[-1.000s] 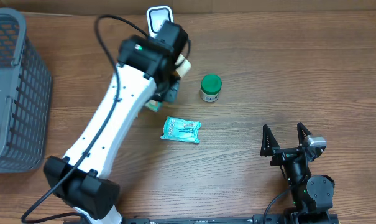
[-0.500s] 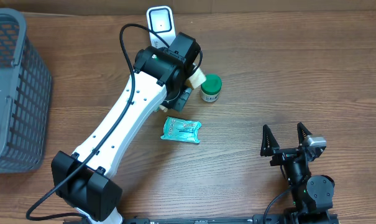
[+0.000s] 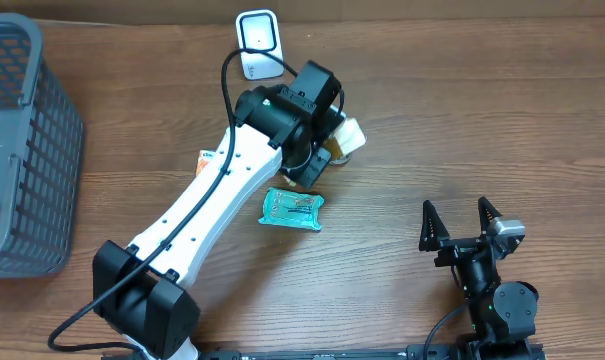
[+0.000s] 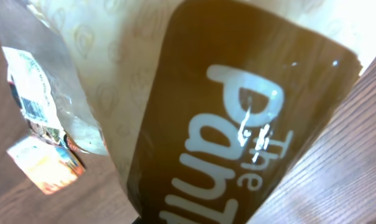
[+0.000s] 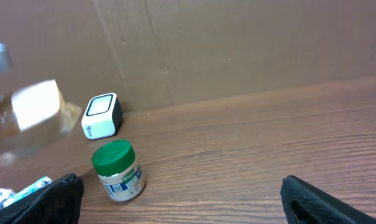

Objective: Scan the item barcode
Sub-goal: 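Lift the Pantree bag out and carry it toward the scanner, then lower the Pantree bag onto the teal packet and release it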

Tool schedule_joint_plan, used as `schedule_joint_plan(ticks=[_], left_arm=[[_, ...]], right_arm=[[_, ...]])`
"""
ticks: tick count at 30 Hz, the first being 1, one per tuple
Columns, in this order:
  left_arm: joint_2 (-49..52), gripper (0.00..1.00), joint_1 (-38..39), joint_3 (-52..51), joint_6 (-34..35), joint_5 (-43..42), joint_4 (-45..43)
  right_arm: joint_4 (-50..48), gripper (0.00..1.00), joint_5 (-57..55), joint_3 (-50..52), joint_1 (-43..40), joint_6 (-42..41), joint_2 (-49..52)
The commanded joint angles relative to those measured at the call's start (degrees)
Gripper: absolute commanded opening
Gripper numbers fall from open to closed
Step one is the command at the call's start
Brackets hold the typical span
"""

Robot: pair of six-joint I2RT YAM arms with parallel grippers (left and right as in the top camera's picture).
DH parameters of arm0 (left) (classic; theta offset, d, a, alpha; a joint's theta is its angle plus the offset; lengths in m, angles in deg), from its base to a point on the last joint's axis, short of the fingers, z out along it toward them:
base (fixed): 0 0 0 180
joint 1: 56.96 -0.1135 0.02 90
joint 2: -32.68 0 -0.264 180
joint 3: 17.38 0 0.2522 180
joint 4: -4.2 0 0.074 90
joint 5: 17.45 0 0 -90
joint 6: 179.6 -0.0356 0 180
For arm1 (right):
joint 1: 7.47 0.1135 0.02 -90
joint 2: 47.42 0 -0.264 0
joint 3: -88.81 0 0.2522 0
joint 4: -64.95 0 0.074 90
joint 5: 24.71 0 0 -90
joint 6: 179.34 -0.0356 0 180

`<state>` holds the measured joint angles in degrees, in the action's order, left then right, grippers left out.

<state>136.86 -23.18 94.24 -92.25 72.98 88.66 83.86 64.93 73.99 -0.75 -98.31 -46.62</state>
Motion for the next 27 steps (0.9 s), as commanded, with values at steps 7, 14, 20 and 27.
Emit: schedule_joint_plan(ticks=[7,14,20,27], left_arm=[[0.00,0.04,0.17,-12.04,16.11,-1.90,-4.63],[0.00,0.04,0.52,-16.15,23.47,-4.92,-9.90],[0.00,0.06,0.55,-16.22,23.50,-5.57,-10.82],[0.00,0.04,0.55,-16.22,29.05,-6.34,-12.04]], right_arm=[[-0.37,1.00,0.04,0.61,-0.33,0.26,-0.57],[-0.37,1.00,0.04,0.59,-0.33,0.26,-0.57],[-0.37,1.00,0.04,0.59,-0.33,0.26,-0.57],[-0.37,1.00,0.04,0.59,-0.33,0.26,-0.57]])
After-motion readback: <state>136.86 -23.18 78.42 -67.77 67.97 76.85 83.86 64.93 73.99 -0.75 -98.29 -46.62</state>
